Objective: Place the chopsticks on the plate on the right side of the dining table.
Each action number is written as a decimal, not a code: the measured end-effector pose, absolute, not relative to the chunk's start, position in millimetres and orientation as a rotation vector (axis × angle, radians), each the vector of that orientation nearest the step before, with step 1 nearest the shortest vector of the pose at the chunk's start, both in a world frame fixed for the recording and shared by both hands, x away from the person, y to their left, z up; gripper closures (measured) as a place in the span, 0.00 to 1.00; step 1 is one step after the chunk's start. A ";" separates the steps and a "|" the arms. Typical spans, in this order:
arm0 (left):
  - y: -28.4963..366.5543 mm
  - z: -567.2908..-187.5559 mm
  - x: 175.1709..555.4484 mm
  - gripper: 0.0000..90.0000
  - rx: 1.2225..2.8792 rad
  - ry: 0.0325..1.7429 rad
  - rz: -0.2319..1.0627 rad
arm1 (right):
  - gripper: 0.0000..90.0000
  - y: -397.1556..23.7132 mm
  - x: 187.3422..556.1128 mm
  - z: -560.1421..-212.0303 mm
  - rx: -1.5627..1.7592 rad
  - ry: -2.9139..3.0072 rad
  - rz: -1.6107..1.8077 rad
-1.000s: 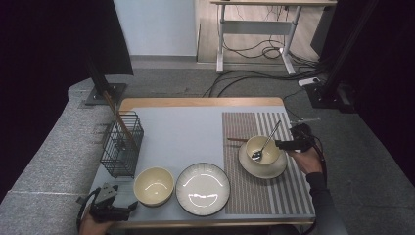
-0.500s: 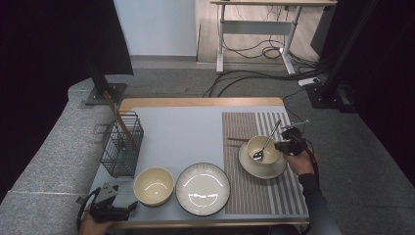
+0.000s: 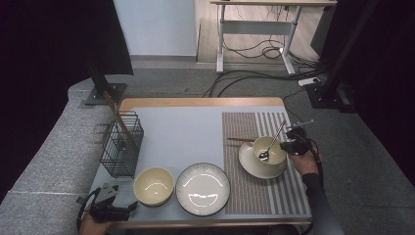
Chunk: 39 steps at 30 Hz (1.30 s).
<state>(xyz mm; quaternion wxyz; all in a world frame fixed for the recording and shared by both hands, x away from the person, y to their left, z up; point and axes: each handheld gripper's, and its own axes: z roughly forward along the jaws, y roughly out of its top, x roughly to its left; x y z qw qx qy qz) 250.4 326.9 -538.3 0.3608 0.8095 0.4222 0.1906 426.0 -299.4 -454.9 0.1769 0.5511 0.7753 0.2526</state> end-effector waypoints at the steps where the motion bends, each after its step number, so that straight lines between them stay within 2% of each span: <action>1: 326.9 -538.3 250.4 0.00 2.086 1.088 0.491 | 0.93 -300.2 425.9 -454.9 1.563 2.193 0.710; 27: 326.8 -538.3 250.5 0.00 2.086 1.088 0.491 | 0.93 -306.0 428.8 -453.5 1.567 2.190 0.696; 39: 326.8 -538.3 250.4 0.00 2.086 1.088 0.492 | 0.94 -282.3 432.9 -453.3 1.534 2.224 0.743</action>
